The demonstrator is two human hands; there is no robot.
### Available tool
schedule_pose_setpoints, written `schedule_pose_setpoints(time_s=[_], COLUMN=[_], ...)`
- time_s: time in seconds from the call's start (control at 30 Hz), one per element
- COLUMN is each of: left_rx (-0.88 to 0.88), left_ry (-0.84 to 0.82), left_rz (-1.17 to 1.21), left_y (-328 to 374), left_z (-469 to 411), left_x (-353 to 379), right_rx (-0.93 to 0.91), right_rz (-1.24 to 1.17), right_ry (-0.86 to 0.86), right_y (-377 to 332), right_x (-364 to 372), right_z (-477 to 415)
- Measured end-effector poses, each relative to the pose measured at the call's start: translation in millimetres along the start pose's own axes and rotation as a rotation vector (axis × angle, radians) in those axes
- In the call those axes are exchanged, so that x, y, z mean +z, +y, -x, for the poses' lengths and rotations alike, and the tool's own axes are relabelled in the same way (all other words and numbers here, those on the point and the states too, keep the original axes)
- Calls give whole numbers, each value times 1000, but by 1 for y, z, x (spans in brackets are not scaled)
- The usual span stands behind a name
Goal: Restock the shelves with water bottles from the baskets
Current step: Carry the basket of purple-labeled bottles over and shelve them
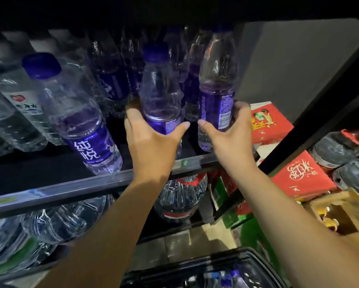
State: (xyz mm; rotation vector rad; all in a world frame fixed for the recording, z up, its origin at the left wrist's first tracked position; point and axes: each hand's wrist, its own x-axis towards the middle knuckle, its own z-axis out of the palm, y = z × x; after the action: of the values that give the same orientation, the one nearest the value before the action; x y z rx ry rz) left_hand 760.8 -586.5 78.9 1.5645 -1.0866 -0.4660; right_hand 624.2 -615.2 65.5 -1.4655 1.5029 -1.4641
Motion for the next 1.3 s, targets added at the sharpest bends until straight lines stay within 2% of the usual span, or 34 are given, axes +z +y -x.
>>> schedule_pose_setpoints(time_s=[0.23, 0.4, 0.53, 0.73, 0.87, 1.03, 1.3], left_rx=[133, 66, -86, -173, -96, 5, -72], left_ry=[16, 119, 140, 66, 31, 15, -7], left_rz=[-142, -213, -238, -195, -147, -189, -403], left_y=[-6, -6, -8, -8, -12, -15, -23], left_z=[7, -2, -21, -31, -10, -4, -21], left_x=[7, 3, -7, -14, -20, -29, -22], right_rx=[16, 31, 61, 69, 71, 69, 80], right_rz=[65, 203, 237, 260, 287, 273, 252], right_ry=[24, -58, -187, -226, -258, -253, -292], right_y=[12, 3, -2, -9, -14, -19, -22], right_x=[7, 7, 6, 8, 18, 34, 52], right_z=[14, 21, 22, 23, 24, 27, 31])
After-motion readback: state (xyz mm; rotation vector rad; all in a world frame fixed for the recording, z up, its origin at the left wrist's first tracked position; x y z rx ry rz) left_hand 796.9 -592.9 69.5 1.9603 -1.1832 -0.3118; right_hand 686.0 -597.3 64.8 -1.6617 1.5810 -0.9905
